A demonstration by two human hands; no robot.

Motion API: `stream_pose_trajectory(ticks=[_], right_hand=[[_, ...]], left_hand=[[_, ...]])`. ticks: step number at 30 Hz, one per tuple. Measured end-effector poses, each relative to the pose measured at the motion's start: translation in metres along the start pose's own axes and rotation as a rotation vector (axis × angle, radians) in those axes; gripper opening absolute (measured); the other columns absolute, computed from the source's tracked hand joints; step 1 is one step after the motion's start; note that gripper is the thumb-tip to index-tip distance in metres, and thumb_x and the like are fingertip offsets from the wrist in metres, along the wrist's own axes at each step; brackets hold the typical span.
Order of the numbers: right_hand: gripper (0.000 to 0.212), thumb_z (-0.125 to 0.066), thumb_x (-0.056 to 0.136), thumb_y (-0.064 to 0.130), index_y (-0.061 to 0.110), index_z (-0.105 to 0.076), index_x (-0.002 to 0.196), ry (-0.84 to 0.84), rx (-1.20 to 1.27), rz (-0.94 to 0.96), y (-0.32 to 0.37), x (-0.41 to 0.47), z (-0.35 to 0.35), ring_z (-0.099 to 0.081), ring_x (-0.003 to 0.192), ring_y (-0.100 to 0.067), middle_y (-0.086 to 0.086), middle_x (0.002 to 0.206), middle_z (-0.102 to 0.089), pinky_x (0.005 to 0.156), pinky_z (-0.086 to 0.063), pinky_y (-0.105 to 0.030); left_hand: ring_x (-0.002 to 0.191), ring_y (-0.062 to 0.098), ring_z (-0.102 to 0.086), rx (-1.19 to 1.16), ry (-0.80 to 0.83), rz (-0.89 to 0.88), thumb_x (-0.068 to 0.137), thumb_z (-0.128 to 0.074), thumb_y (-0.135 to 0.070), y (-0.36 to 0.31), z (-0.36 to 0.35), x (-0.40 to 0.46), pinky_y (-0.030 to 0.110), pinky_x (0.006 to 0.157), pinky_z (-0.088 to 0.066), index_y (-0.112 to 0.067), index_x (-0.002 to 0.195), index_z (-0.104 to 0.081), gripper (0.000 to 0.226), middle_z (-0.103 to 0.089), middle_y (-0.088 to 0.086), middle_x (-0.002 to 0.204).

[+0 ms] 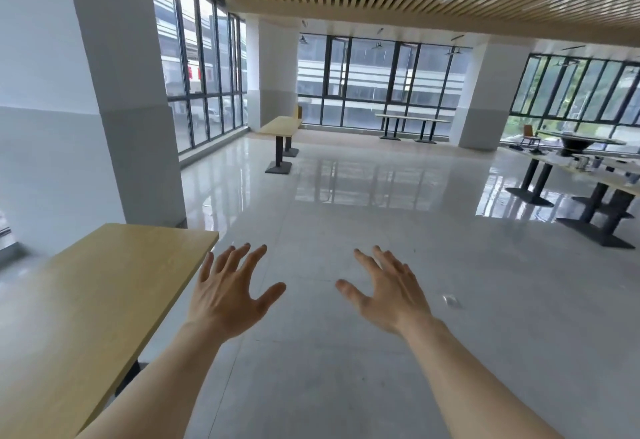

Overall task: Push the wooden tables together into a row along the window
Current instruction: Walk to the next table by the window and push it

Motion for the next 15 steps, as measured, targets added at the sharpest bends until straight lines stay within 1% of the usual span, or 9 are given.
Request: stream_pose_trajectory(ticks=[5, 10, 15], right_hand=[[0.085, -0.032, 0.093, 0.082, 0.041, -0.01, 0.164, 0.024, -0.013, 0.005, -0.001, 0.174, -0.032, 0.007, 0.16, -0.02, 0.001, 0.175, 0.002, 0.129, 0.002, -0.045], [0.085, -0.032, 0.093, 0.081, 0.04, -0.011, 0.164, 0.023, -0.009, 0.02, 0.008, 0.345, -0.035, 0.006, 0.16, -0.019, 0.002, 0.175, 0.002, 0.129, 0.002, -0.044], [0.085, -0.032, 0.093, 0.081, 0.039, -0.013, 0.164, 0.018, 0.004, 0.019, 0.004, 0.491, -0.044, 0.004, 0.16, -0.019, 0.001, 0.175, -0.001, 0.129, 0.001, -0.044]], left_hand=[[0.158, 0.02, -0.015, -0.016, 0.002, 0.013, 0.075, -0.011, -0.094, 0.047, -0.07, 0.151, 0.047, 0.129, -0.001, -0.043, 0.16, -0.017, 0.099, -0.023, -0.006, 0.17], [0.158, 0.02, -0.014, -0.011, 0.001, 0.035, 0.077, -0.01, -0.094, 0.099, -0.116, 0.307, 0.046, 0.13, -0.001, -0.042, 0.161, -0.016, 0.099, -0.024, -0.005, 0.17], [0.158, 0.019, -0.015, -0.009, 0.001, 0.053, 0.078, -0.013, -0.093, 0.139, -0.155, 0.432, 0.045, 0.13, -0.002, -0.042, 0.161, -0.018, 0.097, -0.025, -0.006, 0.169]])
Point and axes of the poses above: each hand's wrist, its own x-axis towards the middle knuckle, its own z-axis out of the back of the hand, y = z × x, the point moved 8 cm from there along x, towards the middle knuckle
